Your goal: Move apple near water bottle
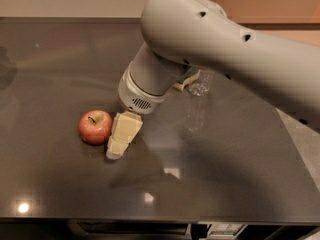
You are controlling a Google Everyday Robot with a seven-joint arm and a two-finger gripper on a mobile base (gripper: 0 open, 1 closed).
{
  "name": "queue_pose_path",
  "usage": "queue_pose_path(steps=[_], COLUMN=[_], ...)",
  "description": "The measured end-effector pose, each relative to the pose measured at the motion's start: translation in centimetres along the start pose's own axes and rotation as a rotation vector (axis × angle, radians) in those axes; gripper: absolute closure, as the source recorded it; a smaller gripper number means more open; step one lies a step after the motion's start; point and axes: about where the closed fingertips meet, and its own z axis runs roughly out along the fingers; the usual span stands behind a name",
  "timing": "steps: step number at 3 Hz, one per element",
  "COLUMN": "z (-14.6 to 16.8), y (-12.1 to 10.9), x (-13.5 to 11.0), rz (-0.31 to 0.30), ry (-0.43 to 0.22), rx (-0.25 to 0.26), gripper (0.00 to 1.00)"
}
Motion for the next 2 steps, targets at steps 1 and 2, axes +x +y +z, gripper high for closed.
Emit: queue_pose_path(steps=[1, 2], z=[1.7, 3.0], y=[0.0, 0.2], x=[-1.5, -2.9], rz=[-0.005, -0.023], ry=[-0.004, -0.011], rx=[-0.014, -0.029], gripper=[0.00, 0.00])
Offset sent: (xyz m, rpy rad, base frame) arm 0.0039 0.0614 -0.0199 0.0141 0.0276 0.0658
